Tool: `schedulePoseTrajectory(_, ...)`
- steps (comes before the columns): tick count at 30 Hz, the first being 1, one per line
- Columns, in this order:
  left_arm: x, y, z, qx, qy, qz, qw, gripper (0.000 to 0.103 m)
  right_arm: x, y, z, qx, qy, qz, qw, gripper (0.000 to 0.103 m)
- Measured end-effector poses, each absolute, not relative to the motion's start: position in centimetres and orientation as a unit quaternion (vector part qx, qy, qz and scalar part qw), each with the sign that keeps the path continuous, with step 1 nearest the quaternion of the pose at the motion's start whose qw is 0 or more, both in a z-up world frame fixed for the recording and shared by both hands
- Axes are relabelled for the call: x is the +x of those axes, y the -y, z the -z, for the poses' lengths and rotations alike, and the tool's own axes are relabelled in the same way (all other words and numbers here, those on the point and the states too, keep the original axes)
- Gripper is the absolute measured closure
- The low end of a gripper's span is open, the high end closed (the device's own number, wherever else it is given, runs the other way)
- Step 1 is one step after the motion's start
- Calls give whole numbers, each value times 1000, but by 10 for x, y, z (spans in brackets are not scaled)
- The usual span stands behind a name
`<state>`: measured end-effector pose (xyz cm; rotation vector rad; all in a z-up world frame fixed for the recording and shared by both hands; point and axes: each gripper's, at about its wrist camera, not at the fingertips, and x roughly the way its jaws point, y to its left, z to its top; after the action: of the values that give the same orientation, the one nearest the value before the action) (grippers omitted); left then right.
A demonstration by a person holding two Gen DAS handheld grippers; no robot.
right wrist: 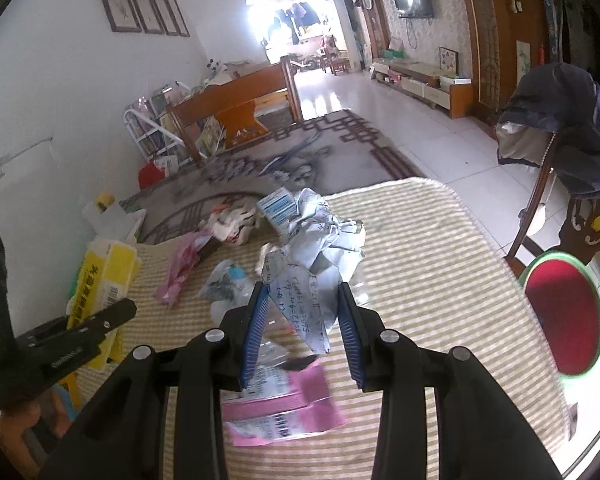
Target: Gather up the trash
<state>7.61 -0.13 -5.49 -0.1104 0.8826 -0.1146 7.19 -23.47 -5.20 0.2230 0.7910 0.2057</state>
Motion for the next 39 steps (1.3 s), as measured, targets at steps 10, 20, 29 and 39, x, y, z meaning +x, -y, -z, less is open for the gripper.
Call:
schedulePoseTrajectory(10, 95, 95, 40, -60, -418, 91, 902, 63, 87, 317, 47, 111, -383, -95, 912, 68)
schedulePoseTrajectory(20, 106, 214, 49, -60, -432, 158, 886, 63, 87, 424, 55, 118, -391, -55, 911, 68)
schedulePoseTrajectory(29, 122, 332, 75, -44, -472, 250, 844, 63, 63, 546, 76, 167, -410, 45, 895, 68)
schedulePoseTrajectory(39, 131, 431, 111, 22, -520, 321, 791, 63, 42, 611, 77, 196, -406, 98, 887, 68)
